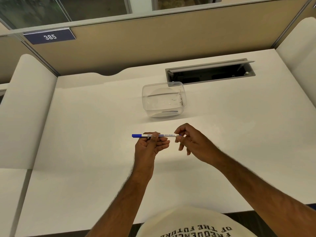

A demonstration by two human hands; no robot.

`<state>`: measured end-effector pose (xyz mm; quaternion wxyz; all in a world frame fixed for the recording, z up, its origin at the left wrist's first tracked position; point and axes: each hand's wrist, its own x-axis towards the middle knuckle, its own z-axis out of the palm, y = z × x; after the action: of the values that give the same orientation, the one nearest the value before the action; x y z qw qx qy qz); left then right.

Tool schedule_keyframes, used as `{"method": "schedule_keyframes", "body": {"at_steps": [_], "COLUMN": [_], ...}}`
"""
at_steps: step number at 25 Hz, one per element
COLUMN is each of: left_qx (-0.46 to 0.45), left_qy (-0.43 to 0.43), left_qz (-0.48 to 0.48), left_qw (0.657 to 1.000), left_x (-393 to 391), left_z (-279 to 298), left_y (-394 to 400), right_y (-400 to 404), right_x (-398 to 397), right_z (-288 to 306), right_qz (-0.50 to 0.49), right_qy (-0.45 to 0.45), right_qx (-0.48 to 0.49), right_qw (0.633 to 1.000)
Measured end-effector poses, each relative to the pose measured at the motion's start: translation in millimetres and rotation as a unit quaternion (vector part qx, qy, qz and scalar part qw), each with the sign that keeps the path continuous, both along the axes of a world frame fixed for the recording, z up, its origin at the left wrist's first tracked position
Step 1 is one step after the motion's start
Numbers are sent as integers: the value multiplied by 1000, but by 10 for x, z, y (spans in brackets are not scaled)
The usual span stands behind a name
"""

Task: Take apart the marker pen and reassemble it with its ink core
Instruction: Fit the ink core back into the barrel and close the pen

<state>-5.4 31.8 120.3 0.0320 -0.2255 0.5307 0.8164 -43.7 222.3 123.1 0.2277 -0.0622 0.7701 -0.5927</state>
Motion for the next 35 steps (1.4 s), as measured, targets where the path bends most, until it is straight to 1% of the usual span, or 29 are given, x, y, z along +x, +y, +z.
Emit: {"method": "schedule_keyframes", "body": {"at_steps": [2,5,8,11,13,16,18,21,25,27,31,33,35], "left_qx": [-11,-34,-30,-42,-62,-109,-122,-111,-101,-121,-168,-213,-247], "left_qy": [-11,-37,-57,-54,-62,-103,-126,-136,-146,-161,-183,-186,-191], "left_qz": [-8,-8,24,37,44,40,43,55,78,76,51,28,14], "left_qw": [1000,999,998,997,995,988,984,983,981,976,967,959,950], "left_x": [18,54,79,110,130,141,137,122,87,68,35,28,22], "left_z": [-32,-115,-209,-328,-415,-559,-656,-791,-958,-1034,-1168,-1227,-1256], "left_y": [21,48,14,-48,-90,-131,-144,-156,-177,-189,-240,-260,-263], "right_y": [18,74,155,240,278,314,337,368,370,372,383,393,412], "right_x": [5,32,86,109,109,92,66,36,2,-30,-69,-78,-96], "right_z": [-42,-140,-277,-374,-432,-549,-657,-855,-1065,-1134,-1227,-1274,-1330], "right_qz": [-31,-60,-63,-65,-64,-82,-96,-94,-104,-114,-170,-181,-170], "right_qy": [-10,-34,-19,-8,-6,-18,-24,-21,-26,-40,-78,-77,-64], "right_qx": [-22,-22,3,22,34,47,62,98,112,114,90,96,118], "right_qw": [999,997,998,998,997,995,993,991,988,986,978,976,976]}}
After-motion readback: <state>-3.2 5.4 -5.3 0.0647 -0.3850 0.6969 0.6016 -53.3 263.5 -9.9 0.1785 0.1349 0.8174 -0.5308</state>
